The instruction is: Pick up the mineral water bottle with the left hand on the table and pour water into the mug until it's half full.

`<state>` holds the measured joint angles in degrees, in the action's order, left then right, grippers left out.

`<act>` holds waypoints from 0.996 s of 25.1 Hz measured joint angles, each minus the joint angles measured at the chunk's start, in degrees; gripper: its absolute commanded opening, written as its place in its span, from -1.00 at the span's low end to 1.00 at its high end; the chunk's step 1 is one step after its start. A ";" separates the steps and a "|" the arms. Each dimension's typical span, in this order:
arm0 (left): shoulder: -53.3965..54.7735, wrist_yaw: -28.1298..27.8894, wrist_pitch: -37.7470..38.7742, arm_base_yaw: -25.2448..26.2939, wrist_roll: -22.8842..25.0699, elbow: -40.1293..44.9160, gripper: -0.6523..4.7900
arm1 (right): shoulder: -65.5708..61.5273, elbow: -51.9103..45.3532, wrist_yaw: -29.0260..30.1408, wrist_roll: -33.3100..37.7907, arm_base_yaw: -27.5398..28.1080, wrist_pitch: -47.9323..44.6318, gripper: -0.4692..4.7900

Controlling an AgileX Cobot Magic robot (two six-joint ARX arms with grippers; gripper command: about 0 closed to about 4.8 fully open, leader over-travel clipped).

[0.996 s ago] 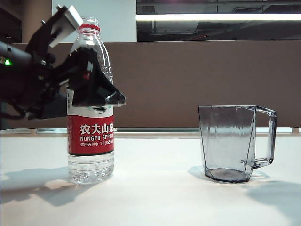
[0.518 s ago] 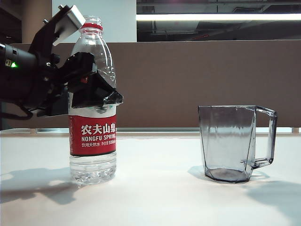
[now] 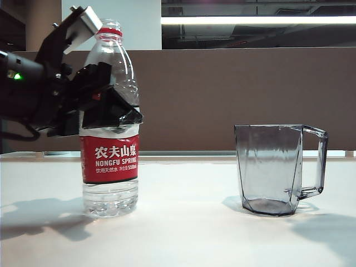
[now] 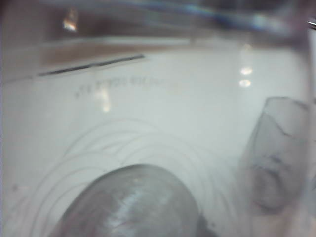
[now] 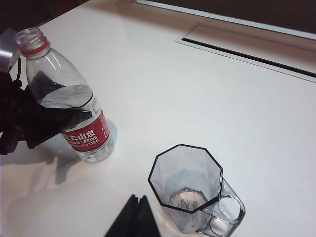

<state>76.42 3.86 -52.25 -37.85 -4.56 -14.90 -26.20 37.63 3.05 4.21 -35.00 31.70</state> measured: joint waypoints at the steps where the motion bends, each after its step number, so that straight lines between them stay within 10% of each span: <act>1: 0.09 0.02 0.98 0.00 0.39 -0.74 0.02 | 0.00 0.00 0.00 0.00 0.00 0.00 -0.85; 25: 16.55 0.02 18.80 0.00 16.46 -29.53 0.02 | 0.00 0.00 0.00 0.04 0.00 0.35 -0.85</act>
<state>92.97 3.88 -33.45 -37.85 11.90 -44.42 -26.20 37.63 3.05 4.25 -35.00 32.05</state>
